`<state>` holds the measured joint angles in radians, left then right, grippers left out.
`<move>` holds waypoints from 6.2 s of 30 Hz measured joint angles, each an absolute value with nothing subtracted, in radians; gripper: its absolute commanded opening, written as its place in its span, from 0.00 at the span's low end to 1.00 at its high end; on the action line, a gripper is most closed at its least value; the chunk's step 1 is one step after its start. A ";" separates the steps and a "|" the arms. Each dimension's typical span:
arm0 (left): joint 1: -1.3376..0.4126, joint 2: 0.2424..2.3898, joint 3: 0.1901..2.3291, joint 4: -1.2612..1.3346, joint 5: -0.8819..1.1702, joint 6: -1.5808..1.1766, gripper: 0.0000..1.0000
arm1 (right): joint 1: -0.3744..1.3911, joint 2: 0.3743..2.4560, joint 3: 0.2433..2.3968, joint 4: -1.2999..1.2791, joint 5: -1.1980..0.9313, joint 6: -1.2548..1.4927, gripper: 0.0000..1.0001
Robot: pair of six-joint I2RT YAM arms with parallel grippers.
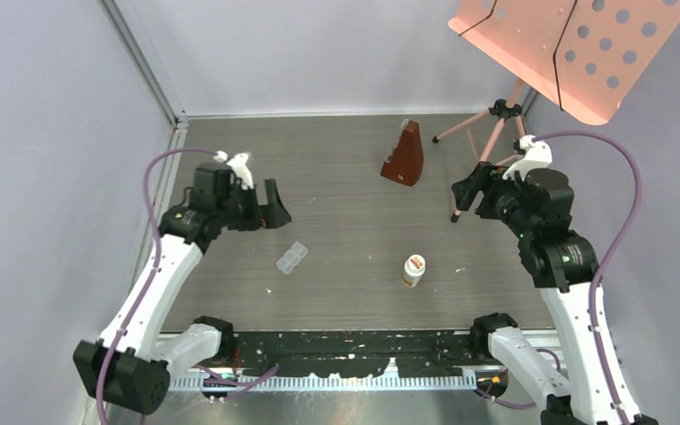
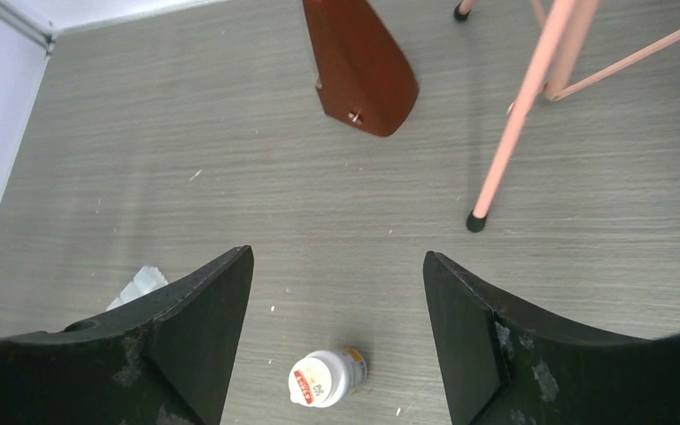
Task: Sort the pills into containers
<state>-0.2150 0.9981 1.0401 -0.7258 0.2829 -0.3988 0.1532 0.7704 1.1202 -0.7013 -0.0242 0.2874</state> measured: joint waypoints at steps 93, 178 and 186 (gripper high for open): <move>-0.550 1.438 0.942 0.830 1.013 -1.409 0.00 | 0.620 0.774 0.685 0.194 -0.303 0.807 0.92; -0.482 1.060 1.029 -0.267 0.290 -0.701 0.83 | 0.838 1.366 1.141 -0.179 -0.078 0.130 0.23; -0.476 1.053 0.952 -0.186 0.270 -0.808 0.76 | 0.871 1.369 1.141 -0.165 -0.060 0.104 0.23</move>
<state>-0.4755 1.0531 0.9516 -0.1860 0.2695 -0.8078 0.8707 1.3685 1.1412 -0.1650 -0.0605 0.1036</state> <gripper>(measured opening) 0.799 0.513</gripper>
